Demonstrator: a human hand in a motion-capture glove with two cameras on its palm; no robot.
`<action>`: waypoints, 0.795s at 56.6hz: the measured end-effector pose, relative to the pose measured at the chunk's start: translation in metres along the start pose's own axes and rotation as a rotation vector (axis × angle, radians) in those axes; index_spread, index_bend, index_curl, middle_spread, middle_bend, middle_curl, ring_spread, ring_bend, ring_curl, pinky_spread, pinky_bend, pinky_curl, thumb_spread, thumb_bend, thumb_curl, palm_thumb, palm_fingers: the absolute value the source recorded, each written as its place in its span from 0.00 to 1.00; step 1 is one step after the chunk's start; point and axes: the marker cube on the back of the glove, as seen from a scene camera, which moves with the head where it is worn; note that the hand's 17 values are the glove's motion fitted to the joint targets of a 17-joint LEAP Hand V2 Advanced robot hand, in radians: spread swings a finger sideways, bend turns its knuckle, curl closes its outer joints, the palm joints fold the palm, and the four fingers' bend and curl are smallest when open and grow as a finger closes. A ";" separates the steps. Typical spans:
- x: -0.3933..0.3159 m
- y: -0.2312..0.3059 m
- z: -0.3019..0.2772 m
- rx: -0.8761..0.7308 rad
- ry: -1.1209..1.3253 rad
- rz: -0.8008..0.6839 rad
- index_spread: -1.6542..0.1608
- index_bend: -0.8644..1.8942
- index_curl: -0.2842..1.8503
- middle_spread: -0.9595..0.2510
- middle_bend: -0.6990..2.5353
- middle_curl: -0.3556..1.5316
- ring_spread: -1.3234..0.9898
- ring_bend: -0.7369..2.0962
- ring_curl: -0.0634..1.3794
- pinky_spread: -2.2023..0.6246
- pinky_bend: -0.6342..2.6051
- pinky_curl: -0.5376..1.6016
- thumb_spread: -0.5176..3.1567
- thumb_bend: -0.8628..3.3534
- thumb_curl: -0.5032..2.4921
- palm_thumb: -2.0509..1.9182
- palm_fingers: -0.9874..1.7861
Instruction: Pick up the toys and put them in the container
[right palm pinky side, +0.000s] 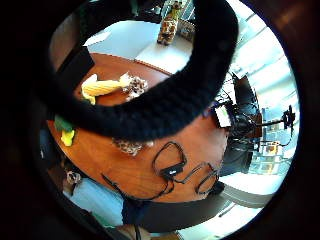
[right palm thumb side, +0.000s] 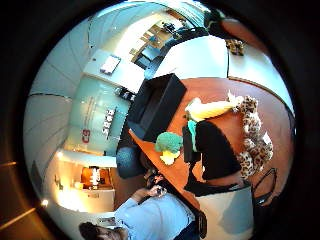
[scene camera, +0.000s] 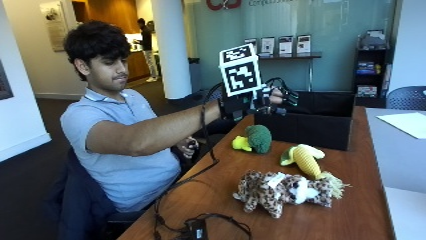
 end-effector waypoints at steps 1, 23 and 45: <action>0.001 0.001 0.001 -0.002 -0.001 0.003 0.84 0.41 0.15 0.78 0.27 0.20 0.56 0.32 0.05 0.78 0.32 0.29 0.27 0.22 0.17 0.54 0.43; 0.056 0.036 0.083 -0.341 0.101 0.237 0.75 0.36 0.21 0.79 0.25 0.24 0.57 0.32 0.09 0.79 0.46 0.39 0.51 0.23 0.22 0.53 0.29; 0.091 0.071 0.180 -0.484 0.149 0.340 0.75 0.35 0.21 0.81 0.24 0.25 0.58 0.32 0.12 0.79 0.56 0.44 0.53 0.22 0.25 0.54 0.26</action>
